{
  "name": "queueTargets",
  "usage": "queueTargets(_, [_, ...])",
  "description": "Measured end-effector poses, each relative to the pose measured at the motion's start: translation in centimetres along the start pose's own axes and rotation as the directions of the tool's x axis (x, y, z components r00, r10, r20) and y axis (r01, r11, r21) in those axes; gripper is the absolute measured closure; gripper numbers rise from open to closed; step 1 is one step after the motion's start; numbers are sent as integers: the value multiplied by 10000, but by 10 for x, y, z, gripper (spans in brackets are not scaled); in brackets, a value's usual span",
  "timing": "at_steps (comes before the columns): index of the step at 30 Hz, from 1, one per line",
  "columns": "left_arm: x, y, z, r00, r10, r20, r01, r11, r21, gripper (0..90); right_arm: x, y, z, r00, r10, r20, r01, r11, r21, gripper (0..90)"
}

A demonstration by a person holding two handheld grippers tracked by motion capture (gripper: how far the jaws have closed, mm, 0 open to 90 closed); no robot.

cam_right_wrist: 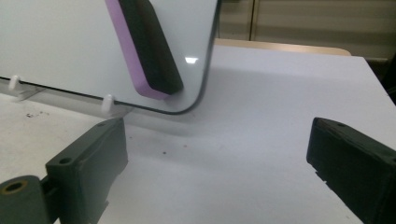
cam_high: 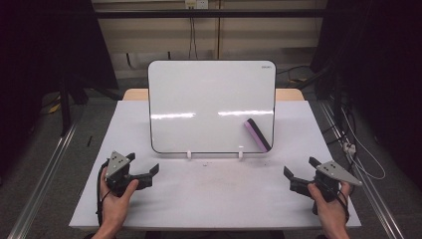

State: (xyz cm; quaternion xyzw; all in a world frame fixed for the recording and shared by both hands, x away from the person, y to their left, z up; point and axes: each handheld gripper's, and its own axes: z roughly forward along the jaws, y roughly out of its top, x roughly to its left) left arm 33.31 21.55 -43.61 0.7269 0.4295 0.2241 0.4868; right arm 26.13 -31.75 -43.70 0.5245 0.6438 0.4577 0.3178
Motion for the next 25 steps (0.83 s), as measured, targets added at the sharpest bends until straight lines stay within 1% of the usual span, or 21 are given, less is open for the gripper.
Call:
queueTargets(1, [1, 0, 0, 10000, 56, -6, -56, 10000, 49, 50, -2, -1, -1, 10000, 4, 51, -4, 10000, -14, 49])
queueTargets(2, [1, -1, 0, 10000, 30, 3, -30, 10000, 13, 51, -3, -2, -2, 10000, 39, 37, -39, 10000, -30, 49])
queueTargets(4, [1, -1, 0, 10000, -43, -22, 44, 10000, 30, 51, -6, -4, -3, 9999, -20, 152, 19, 10000, 56, 50])
queueTargets(5, [2, -1, -1, 10000, 25, -43, -25, 10000, 39, 51, -7, -5, -4, 9998, 24, 172, -26, 10000, 69, 51])
queueTargets(7, [2, -1, -1, 9999, -87, -57, 87, 10000, 27, 51, -9, -7, -5, 9997, 26, 250, -29, 9999, 132, 52])
queueTargets(8, [3, -2, -2, 10000, -52, -58, 52, 10000, 69, 51, -10, -8, -6, 9997, 42, 239, -47, 9998, 174, 52])
queueTargets(9, [3, -2, -2, 9999, -106, -100, 106, 9999, 47, 51, -10, -9, -6, 9996, 60, 259, -66, 9998, 203, 52])
queueTargets(11, [3, -3, -3, 9998, -158, -137, 158, 9999, 22, 52, -11, -11, -5, 9992, 107, 383, -113, 9998, 161, 55])
queueTargets(13, [3, -3, -4, 9997, -193, -139, 193, 9998, 3, 53, -11, -16, -5, 9985, -20, 553, 13, 9999, 134, 54])
queueTargets(15, [3, -3, -5, 9997, -181, -143, 181, 9998, -7, 53, -12, -20, -6, 9988, 3, 498, -13, 9998, 190, 51])
queueTargets(17, [4, -3, -5, 9997, -191, -140, 190, 9998, -30, 53, -13, -22, -7, 9977, -82, 672, 72, 9999, 154, 52])
queueTargets(18, [4, -3, -5, 9996, -227, -142, 227, 9997, -21, 53, -14, -22, -8, 9982, -27, 599, 20, 9999, 121, 51])
queueTargets(22, [6, -2, -6, 9997, -191, -160, 190, 9998, -44, 53, -15, -22, -8, 9976, 71, 695, -75, 10000, 54, 52])
queueTargets(24, [7, -3, -5, 9994, -326, -101, 325, 9995, -59, 53, -15, -22, -8, 9975, 111, 692, -111, 9999, -1, 51])
queueTargets(25, [7, -2, -6, 9995, -299, -140, 298, 9995, -55, 53, -15, -22, -8, 9976, 98, 691, -100, 9999, 17, 52])
